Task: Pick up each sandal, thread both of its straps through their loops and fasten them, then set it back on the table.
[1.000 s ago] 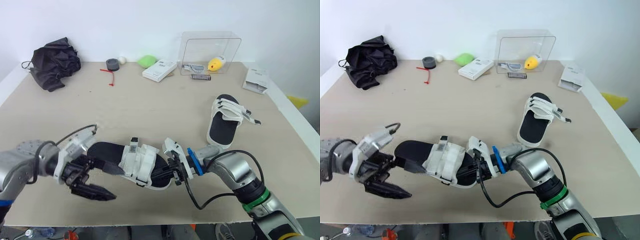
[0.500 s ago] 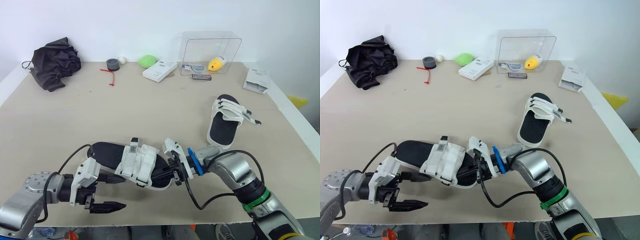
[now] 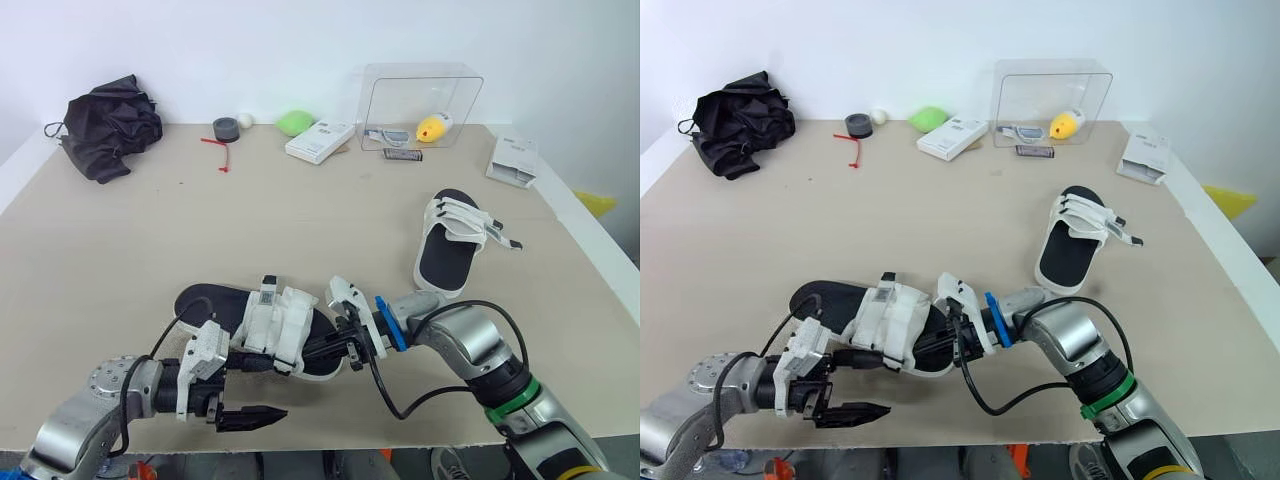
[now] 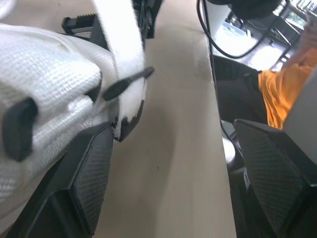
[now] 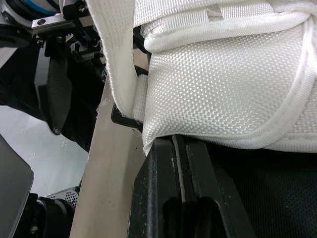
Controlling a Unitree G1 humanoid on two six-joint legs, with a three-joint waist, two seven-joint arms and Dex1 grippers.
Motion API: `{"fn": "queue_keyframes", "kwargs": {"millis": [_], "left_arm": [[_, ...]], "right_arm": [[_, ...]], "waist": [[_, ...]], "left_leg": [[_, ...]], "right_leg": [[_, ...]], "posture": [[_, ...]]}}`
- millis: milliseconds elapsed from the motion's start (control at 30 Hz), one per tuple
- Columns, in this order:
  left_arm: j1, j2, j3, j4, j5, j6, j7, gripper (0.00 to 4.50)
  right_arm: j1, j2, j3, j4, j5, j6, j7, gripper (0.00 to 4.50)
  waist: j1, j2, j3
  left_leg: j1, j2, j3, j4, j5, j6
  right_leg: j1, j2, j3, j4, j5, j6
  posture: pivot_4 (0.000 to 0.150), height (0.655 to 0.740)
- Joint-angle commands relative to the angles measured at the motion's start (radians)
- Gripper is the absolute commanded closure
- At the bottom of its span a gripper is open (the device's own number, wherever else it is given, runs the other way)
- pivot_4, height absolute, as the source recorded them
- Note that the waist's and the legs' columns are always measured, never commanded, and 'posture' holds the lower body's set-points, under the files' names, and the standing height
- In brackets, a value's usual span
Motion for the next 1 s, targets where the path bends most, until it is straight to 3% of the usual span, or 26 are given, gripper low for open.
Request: {"fn": "queue_keyframes", "kwargs": {"millis": [33,200,367,467,500,800,867,933,1000], "left_arm": [[-0.008,0.003,0.000,-0.023,-0.025,0.006,0.002,0.56],[-0.033,0.002,-0.011,-0.002,-0.052,0.066,0.014,0.56],[-0.041,0.018,-0.015,0.005,-0.064,0.108,0.007,2.71],[-0.048,0.031,-0.022,0.012,-0.059,0.121,0.001,4.25],[-0.050,0.040,-0.029,0.015,-0.054,0.129,-0.002,4.48],[-0.051,0.126,-0.073,0.022,-0.034,0.179,-0.028,4.48],[-0.043,0.153,-0.061,0.004,-0.088,0.229,-0.053,4.48],[-0.040,0.255,-0.013,-0.044,-0.254,0.399,-0.117,4.48],[-0.013,0.373,-0.002,-0.095,-0.290,0.431,-0.212,4.48]], "right_arm": [[0.017,-0.001,0.019,-0.012,0.004,0.019,-0.003,4.50],[0.014,-0.001,0.021,-0.011,0.002,0.016,-0.003,4.50],[0.016,-0.004,0.020,-0.013,0.002,0.017,-0.003,4.50],[0.017,-0.004,0.019,-0.015,0.002,0.018,-0.004,4.50],[0.016,-0.004,0.019,-0.015,0.002,0.018,-0.004,4.50],[0.019,-0.004,0.019,-0.018,0.002,0.017,-0.006,4.50],[0.020,-0.004,0.019,-0.019,0.003,0.017,-0.006,4.50],[0.019,-0.005,0.019,-0.017,0.002,0.015,-0.004,4.50],[0.017,-0.007,0.021,-0.015,0.000,0.013,-0.001,4.50]], "waist": [[0.000,0.000,0.000],[0.000,0.000,0.000],[0.000,0.000,0.000],[0.000,0.000,0.000],[0.000,0.000,0.000],[0.000,0.000,0.000],[0.000,0.000,0.000],[-0.001,-0.002,0.000],[-0.001,-0.001,0.001]], "left_leg": [[0.000,0.000,0.000,0.000,0.000,0.000],[0.000,0.000,0.000,0.000,0.000,0.000],[0.000,0.000,0.000,0.000,0.000,0.000],[0.000,0.000,0.000,0.000,0.000,0.000],[0.000,0.000,0.000,0.000,0.000,0.000],[0.000,0.000,0.000,0.000,0.000,0.000],[0.000,0.000,0.000,0.000,0.000,0.000],[0.000,0.000,0.000,0.000,0.000,0.000],[0.000,0.000,-0.001,0.000,0.000,0.000]], "right_leg": [[0.000,0.000,0.000,0.000,0.000,0.000],[0.000,0.000,-0.001,0.000,0.000,0.000],[0.000,0.000,-0.001,0.000,0.000,0.000],[0.000,0.000,-0.001,0.000,0.000,0.000],[0.000,0.000,-0.001,0.000,0.000,0.000],[0.000,0.000,-0.001,0.000,0.000,0.000],[0.000,0.000,-0.001,0.000,0.000,0.001],[0.000,0.000,-0.001,0.000,-0.001,0.001],[-0.001,0.000,-0.002,0.000,-0.001,0.002]], "posture": [[0.150,0.7400],[0.150,0.7400],[0.150,0.7400],[0.150,0.7400],[0.150,0.7400],[0.150,0.7400],[0.150,0.7400],[0.150,0.7400],[0.150,0.7400]]}}
